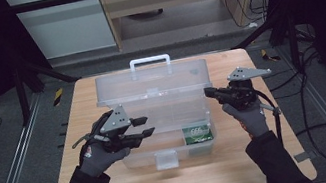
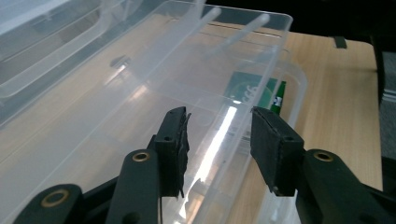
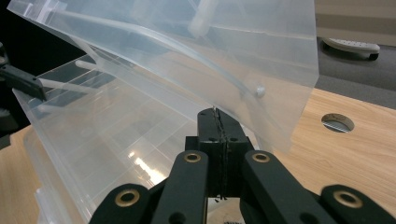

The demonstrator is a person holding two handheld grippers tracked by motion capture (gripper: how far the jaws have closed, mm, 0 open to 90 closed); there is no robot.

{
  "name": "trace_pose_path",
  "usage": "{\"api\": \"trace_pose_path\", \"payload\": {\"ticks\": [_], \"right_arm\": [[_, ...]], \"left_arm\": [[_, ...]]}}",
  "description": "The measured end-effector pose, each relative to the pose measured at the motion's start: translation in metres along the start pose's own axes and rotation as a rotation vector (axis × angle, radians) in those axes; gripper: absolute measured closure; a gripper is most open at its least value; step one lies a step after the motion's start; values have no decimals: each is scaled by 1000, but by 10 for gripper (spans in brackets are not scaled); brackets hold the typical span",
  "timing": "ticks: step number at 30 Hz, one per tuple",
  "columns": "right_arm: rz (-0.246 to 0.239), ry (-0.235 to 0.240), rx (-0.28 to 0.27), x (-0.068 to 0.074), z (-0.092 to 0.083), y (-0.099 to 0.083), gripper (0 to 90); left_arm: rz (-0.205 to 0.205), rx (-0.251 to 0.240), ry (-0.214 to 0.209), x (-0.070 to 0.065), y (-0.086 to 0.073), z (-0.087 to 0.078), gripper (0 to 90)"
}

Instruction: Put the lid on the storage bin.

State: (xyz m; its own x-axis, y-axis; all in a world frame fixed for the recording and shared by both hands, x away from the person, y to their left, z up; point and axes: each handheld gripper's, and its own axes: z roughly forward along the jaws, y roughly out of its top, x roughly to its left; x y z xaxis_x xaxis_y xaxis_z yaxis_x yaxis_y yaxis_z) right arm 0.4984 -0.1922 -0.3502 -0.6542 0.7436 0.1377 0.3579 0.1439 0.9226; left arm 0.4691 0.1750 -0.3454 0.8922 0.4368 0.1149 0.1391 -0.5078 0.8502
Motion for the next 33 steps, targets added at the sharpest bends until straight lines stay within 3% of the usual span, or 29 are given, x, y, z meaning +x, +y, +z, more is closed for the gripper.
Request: {"api": "trace_pose_path", "payload": {"ticks": [6, 13, 15, 26, 33], "right_arm": [[-5, 2, 2, 0, -1, -1, 900], [-9, -1, 6, 1, -1, -2, 900], [-11, 2, 6, 1, -1, -3, 900], [-22, 2, 24, 5, -3, -7, 900], [-31, 7, 39, 8, -6, -14, 900]], "left_arm": [[-57, -44, 80, 5, -8, -10, 580], [-112, -70, 128, 12, -16, -22, 690], [-147, -79, 161, 16, -22, -28, 716], [-214, -93, 249, 27, -39, -50, 837], [-250, -94, 271, 33, -48, -56, 852]]}}
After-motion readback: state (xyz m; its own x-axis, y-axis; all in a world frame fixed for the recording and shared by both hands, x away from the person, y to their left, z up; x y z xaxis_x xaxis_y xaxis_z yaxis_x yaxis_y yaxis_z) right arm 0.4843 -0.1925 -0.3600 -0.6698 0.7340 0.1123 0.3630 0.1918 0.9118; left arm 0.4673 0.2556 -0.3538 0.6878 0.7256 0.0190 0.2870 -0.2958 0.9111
